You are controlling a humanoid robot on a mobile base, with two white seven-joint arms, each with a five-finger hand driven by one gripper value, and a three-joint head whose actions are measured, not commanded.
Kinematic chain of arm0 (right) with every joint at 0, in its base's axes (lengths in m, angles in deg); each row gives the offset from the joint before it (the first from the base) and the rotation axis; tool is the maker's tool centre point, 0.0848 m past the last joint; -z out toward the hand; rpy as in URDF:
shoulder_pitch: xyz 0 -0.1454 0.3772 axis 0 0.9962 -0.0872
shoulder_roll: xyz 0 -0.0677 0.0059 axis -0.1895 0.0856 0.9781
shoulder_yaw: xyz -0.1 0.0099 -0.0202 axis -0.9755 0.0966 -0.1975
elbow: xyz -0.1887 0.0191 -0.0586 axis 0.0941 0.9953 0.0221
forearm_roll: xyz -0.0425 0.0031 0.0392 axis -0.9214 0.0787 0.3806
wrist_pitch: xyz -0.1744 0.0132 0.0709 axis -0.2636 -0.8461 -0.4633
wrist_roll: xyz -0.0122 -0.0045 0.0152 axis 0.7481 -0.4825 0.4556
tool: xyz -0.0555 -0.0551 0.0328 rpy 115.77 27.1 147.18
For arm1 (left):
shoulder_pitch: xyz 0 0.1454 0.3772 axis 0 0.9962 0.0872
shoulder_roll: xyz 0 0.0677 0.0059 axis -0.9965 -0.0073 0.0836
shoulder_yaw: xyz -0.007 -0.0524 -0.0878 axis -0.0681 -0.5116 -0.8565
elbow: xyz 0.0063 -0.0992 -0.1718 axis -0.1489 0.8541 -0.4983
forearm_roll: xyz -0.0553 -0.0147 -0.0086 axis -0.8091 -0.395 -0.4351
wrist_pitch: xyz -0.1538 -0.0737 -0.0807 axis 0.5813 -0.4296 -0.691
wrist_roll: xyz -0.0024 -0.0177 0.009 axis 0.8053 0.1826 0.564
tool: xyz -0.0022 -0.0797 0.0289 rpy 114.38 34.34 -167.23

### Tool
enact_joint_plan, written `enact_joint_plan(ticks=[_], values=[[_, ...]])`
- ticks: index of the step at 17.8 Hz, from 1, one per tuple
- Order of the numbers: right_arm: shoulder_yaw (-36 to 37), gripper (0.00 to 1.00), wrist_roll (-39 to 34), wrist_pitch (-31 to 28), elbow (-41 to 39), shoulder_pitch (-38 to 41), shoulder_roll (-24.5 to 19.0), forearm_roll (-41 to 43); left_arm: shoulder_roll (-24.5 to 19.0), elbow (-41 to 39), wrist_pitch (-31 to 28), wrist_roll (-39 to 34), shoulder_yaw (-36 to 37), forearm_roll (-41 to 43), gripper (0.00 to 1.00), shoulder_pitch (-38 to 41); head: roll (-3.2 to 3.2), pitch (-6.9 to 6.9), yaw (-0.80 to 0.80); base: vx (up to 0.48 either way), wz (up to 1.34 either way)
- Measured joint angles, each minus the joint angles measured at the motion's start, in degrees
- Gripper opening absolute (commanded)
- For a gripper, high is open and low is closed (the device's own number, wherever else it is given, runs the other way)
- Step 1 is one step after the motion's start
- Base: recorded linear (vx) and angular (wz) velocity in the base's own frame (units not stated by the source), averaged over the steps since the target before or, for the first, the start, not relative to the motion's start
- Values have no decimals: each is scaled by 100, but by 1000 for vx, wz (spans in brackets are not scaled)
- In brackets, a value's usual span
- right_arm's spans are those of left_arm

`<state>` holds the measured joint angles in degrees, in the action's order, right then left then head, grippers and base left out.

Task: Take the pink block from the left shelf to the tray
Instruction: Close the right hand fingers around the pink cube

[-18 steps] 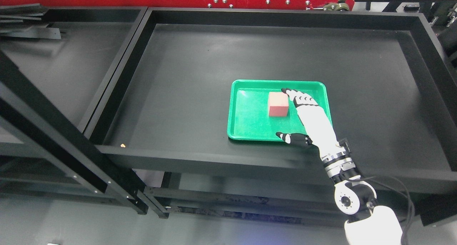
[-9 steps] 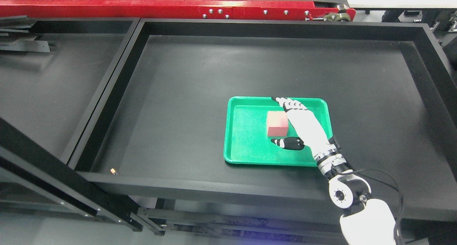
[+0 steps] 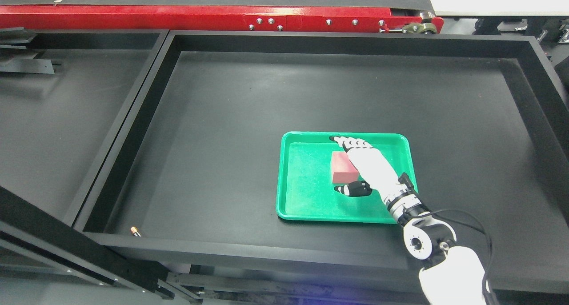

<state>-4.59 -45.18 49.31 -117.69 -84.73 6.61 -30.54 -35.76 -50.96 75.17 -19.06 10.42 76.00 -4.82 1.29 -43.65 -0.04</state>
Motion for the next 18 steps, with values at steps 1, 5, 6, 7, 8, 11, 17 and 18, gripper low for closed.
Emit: enact_joint_plan(ticks=[1,5,6,7,8,11,17,18], values=[[-13,99,-6,0,27,-4,-2,-26,0,0,0,0,0,0,100,0,0,0,0,45,0],[-62,99,-103,0,118,-9,-3,-130,0,0,0,0,0,0,100,0,0,0,0,20,-1],[-71,98,-138,0,135,-10,-4,-151,0,0,0,0,0,0,100,0,0,0,0,10,0],[-85,98,-157,0,166,-13,-4,-178,0,0,0,0,0,0,100,0,0,0,0,0,0],[-95,98,-159,-12,197,-15,-4,-198,0,0,0,0,0,0,100,0,0,0,0,0,0],[-112,96,-164,-74,267,-46,-5,-225,0,0,0,0,0,0,100,0,0,0,0,0,0],[-135,80,-145,-112,405,-127,-7,-252,0,0,0,0,0,0,100,0,0,0,0,0,0],[-137,77,-120,-113,425,-139,-7,-254,0,0,0,0,0,0,100,0,0,0,0,0,0]])
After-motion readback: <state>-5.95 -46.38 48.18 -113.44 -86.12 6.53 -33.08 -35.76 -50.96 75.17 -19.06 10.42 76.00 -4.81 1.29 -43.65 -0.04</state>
